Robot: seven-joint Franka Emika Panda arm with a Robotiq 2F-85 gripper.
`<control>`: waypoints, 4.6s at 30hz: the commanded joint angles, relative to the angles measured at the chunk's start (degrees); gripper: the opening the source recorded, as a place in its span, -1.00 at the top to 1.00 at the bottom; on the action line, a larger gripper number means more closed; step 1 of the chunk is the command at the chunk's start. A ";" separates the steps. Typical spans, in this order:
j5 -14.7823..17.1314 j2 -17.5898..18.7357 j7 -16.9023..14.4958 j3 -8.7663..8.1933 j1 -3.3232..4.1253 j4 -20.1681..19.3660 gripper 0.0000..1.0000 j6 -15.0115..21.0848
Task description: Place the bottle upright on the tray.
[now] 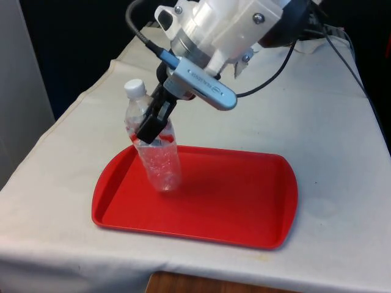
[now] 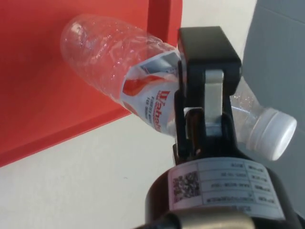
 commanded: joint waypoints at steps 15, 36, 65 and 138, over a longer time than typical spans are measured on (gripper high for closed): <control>-4.76 0.00 2.81 1.20 0.40 0.29 1.00 -1.43; -11.06 0.69 9.74 3.55 1.26 0.17 1.00 -0.34; -12.61 2.75 13.01 4.53 0.86 0.17 1.00 0.69; -13.75 2.58 14.32 6.19 2.18 3.67 -1.00 -4.24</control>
